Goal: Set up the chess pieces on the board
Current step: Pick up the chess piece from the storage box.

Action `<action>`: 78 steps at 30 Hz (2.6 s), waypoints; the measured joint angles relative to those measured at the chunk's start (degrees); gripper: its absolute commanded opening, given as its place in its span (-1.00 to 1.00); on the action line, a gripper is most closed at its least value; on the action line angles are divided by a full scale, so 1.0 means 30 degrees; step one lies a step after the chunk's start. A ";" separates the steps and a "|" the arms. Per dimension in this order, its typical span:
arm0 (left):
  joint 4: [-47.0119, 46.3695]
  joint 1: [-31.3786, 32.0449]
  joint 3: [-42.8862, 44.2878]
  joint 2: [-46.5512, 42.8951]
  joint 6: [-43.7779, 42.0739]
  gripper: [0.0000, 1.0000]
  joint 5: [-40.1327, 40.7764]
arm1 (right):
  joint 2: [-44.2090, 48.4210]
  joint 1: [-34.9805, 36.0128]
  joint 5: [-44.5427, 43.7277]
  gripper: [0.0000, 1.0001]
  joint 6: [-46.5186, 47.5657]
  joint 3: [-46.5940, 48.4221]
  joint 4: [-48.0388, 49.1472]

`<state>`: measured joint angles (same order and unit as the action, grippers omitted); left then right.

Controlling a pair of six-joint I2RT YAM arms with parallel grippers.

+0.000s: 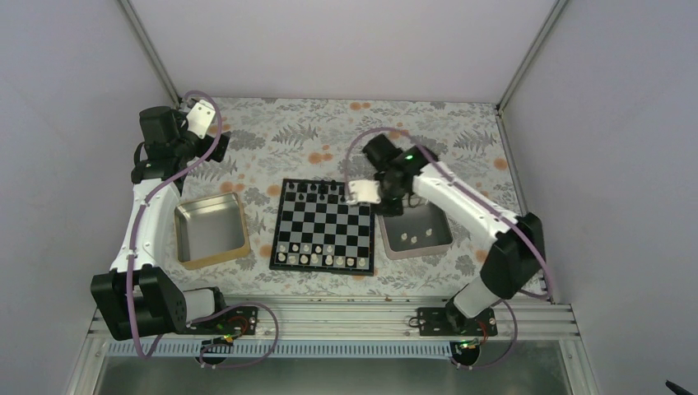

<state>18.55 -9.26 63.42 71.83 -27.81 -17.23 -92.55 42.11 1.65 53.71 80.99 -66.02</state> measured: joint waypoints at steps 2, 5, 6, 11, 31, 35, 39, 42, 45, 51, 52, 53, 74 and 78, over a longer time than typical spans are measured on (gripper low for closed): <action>0.0007 0.0000 0.0000 0.0000 0.0000 1.00 0.0007 | 0.0889 -0.1625 -0.0270 -0.35 0.0066 -0.0306 -0.0029; 0.0007 0.0000 0.0000 0.0000 0.0000 1.00 0.0007 | 0.1814 -0.4044 -0.0466 -0.33 0.0313 -0.1166 0.0087; 0.0007 0.0000 0.0000 0.0000 0.0000 1.00 0.0007 | 0.2018 -0.4772 -0.0525 -0.31 0.0437 -0.1647 0.0175; 0.0000 0.0000 0.0000 0.0000 0.0000 1.00 0.0007 | 0.2135 -0.5843 -0.0583 -0.26 0.0765 -0.4401 0.0801; 0.0007 0.0000 0.0015 0.0175 0.0015 1.00 -0.0153 | 0.0364 -0.5960 0.1304 -0.15 0.0743 -0.7796 0.4007; 0.0007 0.0000 0.0066 0.0321 0.0015 1.00 -0.0138 | 0.0255 -0.5960 0.1282 -0.17 0.0736 -0.7927 0.4299; 0.0022 0.0000 0.0095 0.0452 0.0015 1.00 -0.0131 | 0.0036 -0.5960 0.1260 -0.19 0.0736 -0.7985 0.4597; 0.0007 0.0000 0.0146 0.0452 0.0022 1.00 -0.0138 | -0.0087 -0.5960 0.1239 -0.21 0.0736 -0.8072 0.4641; 0.0015 0.0000 0.0153 0.0452 0.0022 1.00 -0.0146 | -0.0233 -0.5960 0.1231 -0.22 0.0736 -0.8160 0.4670; 0.0015 0.0000 0.0153 0.0452 0.0022 1.00 -0.0146 | -0.0597 -0.5960 0.1202 -0.40 0.0729 -0.8225 0.4670; 0.0015 0.0000 0.0153 0.0452 0.0022 1.00 -0.0146 | -0.0627 -0.5960 0.1202 -0.47 0.0736 -0.8225 0.4685; 0.0015 0.0000 0.0153 0.0452 0.0022 1.00 -0.0146 | -0.0656 -0.5960 0.1202 -0.54 0.0714 -0.8225 0.4699; 0.0007 0.0000 0.0153 0.0444 0.0022 1.00 -0.0138 | -0.0058 -0.3126 -0.0743 -0.87 0.0138 -0.0911 0.0670; 0.0015 0.0000 0.0153 0.0430 0.0022 1.00 -0.0146 | -0.0794 -0.0437 -0.0882 -0.87 -0.0080 0.1209 0.0058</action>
<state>18.59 -9.26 63.88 73.12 -27.75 -17.67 -94.94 40.80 -0.99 53.47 84.62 -65.84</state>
